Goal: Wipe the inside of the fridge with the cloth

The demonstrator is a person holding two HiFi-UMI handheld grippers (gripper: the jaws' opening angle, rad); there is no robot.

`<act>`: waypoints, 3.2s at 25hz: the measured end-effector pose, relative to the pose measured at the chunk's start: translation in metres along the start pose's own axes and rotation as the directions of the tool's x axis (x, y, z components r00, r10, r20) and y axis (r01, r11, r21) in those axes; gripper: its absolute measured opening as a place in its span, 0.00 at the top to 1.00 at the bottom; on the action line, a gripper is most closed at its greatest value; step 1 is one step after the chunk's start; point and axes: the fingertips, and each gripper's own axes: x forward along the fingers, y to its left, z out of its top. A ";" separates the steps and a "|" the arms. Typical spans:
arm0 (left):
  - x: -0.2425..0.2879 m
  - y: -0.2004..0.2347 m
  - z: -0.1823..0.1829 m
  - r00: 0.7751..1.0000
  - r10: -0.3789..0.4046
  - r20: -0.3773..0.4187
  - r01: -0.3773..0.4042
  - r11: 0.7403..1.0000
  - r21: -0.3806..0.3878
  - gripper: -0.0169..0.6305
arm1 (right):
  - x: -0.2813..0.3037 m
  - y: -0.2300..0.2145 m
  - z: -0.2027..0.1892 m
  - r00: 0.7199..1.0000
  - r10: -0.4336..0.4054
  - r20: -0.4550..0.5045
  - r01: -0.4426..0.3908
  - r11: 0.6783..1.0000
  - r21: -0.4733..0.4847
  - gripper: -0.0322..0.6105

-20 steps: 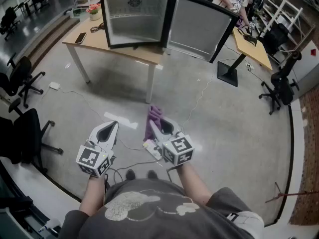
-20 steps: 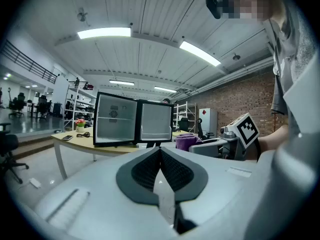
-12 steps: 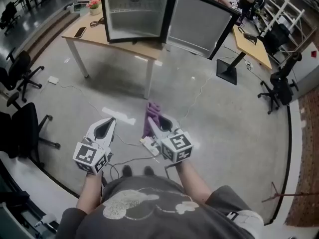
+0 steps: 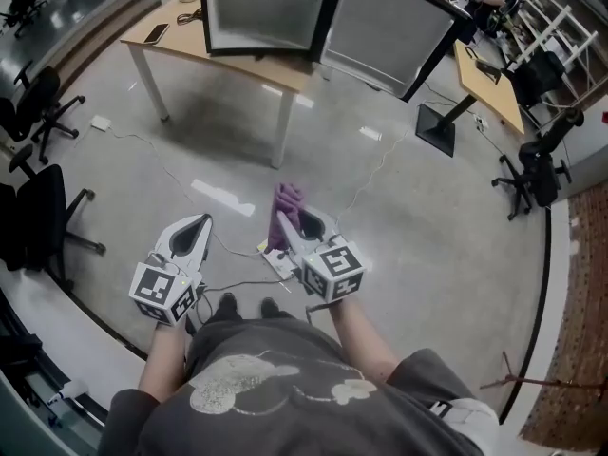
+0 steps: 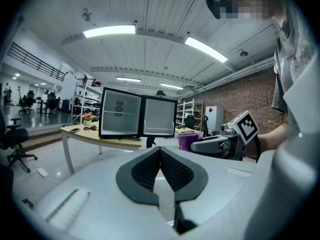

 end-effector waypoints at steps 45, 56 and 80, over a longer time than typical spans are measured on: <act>0.175 0.280 0.061 0.990 -0.140 0.009 0.140 0.990 -0.015 0.95 | 0.300 -0.095 0.094 0.985 -0.170 0.024 0.167 0.981 0.103 0.83; 0.203 0.304 0.065 0.988 -0.157 0.006 0.157 0.987 -0.021 0.95 | 0.329 -0.121 0.109 0.980 -0.196 0.032 0.193 0.978 0.081 0.83; 0.384 0.368 0.165 0.992 0.088 0.093 -0.093 0.994 0.051 0.95 | 0.460 -0.237 0.240 0.977 0.157 0.147 -0.155 0.988 -0.029 0.83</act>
